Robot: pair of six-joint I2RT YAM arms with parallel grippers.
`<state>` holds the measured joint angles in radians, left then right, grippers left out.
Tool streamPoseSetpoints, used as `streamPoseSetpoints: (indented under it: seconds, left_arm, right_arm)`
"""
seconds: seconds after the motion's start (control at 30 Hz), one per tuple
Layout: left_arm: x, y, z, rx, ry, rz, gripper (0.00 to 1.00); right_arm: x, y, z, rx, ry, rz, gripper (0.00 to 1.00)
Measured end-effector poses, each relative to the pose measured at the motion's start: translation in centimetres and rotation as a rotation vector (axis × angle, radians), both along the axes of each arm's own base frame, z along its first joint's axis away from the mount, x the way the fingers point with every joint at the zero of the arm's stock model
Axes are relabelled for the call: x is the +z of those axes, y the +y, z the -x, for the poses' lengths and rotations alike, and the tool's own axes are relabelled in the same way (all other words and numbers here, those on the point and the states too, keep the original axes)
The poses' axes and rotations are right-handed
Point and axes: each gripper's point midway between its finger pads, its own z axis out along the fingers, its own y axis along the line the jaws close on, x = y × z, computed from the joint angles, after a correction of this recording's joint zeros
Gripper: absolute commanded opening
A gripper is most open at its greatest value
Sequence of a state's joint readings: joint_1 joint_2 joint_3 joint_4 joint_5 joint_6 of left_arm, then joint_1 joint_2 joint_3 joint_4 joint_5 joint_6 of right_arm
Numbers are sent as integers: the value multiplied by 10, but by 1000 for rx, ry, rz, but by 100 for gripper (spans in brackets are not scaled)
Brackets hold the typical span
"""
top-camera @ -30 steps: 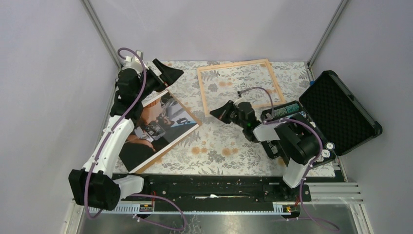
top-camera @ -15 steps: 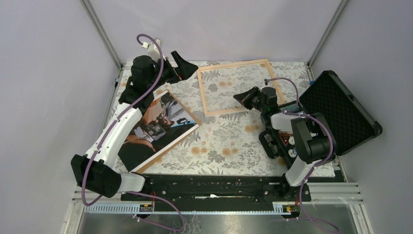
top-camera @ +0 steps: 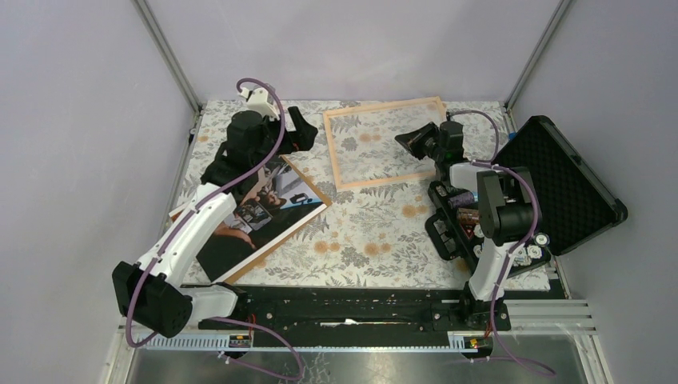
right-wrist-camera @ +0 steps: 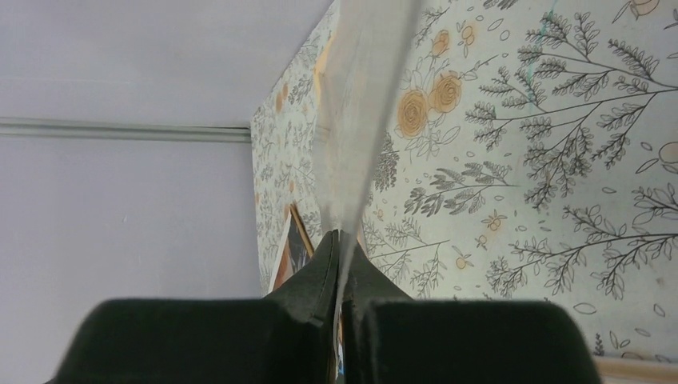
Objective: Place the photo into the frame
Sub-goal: Place the photo frame item in the photo frame.
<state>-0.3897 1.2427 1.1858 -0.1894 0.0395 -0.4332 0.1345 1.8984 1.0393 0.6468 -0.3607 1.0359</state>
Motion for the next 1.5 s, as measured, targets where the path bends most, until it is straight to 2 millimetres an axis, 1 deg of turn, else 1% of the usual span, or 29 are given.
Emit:
streamPoseSetpoints:
  seconds: [0.13,0.27,0.4,0.53,0.73,0.93,1.07,1.17,1.37,1.5]
  left_arm:
    - [-8,-2,-3,15,10,-25,99]
    - [-18,-6,-6,19,31,-40,99]
    - [-24,-10,-7,18,42,-49,99]
    - [-26,-15,-5,9,45,-54,99]
    - [-27,-20,-3,3,46,-59,99]
    - [-27,-22,-2,-1,46,-60,99]
    - [-27,-24,-1,-5,45,-60,99]
    - [-27,-26,0,-10,45,-60,99]
    - [-27,-29,1,-17,45,-60,99]
    - [-27,-30,2,-21,45,-61,99]
  right_arm:
    - [-11,-2,-9,-7,28,3,0]
    - [-20,-6,-12,-15,49,5,0]
    - [-19,-9,-13,-27,54,-8,0]
    - [-23,-11,-10,-42,58,-30,0]
    - [-43,-19,1,-84,90,-41,0]
    - [-41,-22,6,-102,69,-65,0]
    - [-37,-25,12,-122,56,-82,0]
    - [-32,-29,13,-141,39,-90,0]
    - [-34,-39,18,-195,39,-91,0]
    - [-35,-47,15,-233,39,-92,0]
